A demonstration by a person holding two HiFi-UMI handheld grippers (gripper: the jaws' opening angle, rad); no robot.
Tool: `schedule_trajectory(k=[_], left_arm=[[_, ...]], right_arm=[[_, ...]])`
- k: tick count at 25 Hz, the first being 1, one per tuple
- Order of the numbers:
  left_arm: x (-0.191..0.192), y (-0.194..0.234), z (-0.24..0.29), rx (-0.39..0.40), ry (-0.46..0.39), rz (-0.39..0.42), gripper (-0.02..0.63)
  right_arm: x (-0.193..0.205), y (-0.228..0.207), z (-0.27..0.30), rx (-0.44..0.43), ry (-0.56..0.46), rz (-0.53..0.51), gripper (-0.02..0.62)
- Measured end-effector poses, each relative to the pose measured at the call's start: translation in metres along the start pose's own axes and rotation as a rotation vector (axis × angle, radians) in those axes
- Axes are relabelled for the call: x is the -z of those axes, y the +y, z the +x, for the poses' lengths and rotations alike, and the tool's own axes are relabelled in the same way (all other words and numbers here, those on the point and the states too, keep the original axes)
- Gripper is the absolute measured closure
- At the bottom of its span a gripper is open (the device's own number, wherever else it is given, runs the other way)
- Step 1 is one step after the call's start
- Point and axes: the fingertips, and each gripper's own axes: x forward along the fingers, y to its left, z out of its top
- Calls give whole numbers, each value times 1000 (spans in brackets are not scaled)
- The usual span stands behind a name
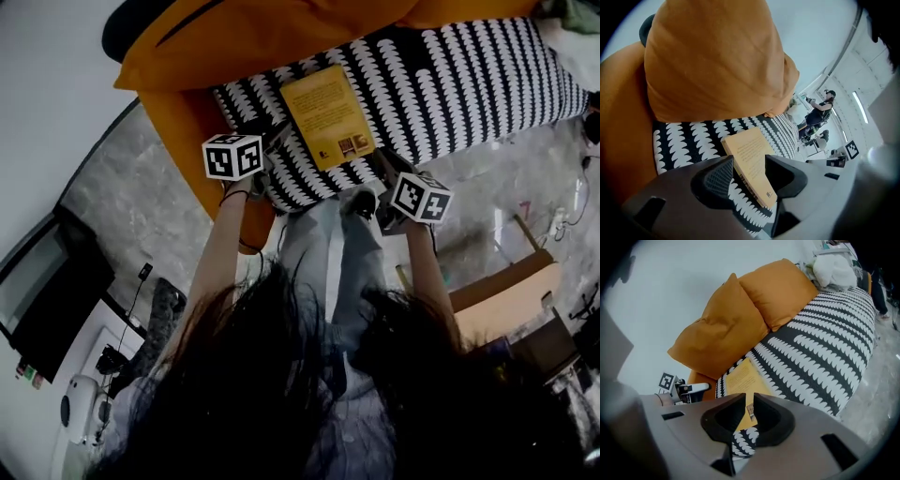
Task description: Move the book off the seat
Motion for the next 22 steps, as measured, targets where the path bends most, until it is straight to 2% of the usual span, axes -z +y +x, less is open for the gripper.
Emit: schedule_trajectory(k=[3,6,14,19,22], left_arm=[[2,13,15,5,30,-13,405],[5,25,30,6,77,-25,405],[25,27,68,40,133,-107,399],[27,29,79,44,140,-135,396],[26,27,85,51,130,-166,396]], right_arm=[[12,-12,15,22,38,23,546],[20,-14,28,23,79,24,472],[40,-49,48,81,130,58,375],[52,-60,68,90,172,85,367],[54,-65,75,100,152,165,364]])
